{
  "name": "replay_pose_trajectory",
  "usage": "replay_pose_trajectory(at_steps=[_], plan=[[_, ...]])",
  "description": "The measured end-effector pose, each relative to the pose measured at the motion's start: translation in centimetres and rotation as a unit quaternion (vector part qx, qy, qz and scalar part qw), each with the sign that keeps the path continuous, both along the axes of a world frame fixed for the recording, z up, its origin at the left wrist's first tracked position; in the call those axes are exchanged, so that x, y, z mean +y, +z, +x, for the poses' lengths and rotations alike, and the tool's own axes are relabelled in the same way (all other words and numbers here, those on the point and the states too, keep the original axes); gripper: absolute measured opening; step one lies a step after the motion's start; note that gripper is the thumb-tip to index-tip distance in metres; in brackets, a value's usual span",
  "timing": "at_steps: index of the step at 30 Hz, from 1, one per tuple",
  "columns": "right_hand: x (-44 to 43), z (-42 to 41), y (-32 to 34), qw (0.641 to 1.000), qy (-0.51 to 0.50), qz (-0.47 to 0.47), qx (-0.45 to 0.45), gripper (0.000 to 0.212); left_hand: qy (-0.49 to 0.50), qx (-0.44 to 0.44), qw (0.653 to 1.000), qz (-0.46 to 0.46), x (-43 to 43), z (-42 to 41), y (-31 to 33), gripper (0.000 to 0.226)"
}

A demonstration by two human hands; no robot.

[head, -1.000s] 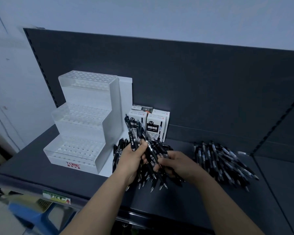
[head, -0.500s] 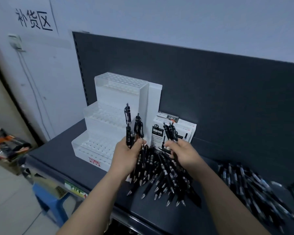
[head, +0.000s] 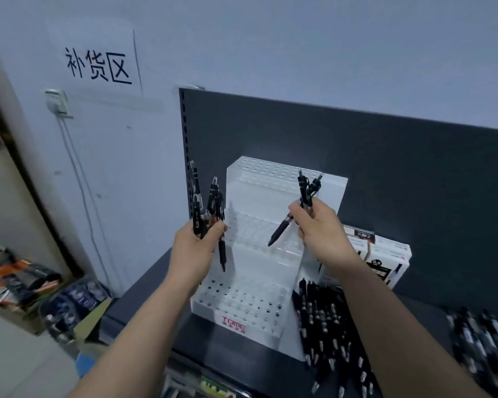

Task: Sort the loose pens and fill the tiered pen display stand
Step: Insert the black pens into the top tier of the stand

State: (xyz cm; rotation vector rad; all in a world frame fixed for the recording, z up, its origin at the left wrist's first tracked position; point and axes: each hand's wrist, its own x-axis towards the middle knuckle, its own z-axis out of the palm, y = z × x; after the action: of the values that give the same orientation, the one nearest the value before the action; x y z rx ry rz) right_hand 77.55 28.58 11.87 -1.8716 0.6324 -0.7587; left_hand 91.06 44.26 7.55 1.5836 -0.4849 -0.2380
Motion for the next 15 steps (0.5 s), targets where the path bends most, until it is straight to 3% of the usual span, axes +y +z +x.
replay_pose_trajectory(at_steps=[4,15], plan=[[1.3,2.4,1.1,0.999,-0.036,-0.003,-0.006,0.026,-0.012,-0.006,1.000,0.022,0.5,2.9,0.6,0.012],[2.7,9.4,2.2,0.984,-0.064,-0.140,0.087,0.024,-0.047,0.013,0.999,0.020,-0.2,4.9,0.1,0.008]])
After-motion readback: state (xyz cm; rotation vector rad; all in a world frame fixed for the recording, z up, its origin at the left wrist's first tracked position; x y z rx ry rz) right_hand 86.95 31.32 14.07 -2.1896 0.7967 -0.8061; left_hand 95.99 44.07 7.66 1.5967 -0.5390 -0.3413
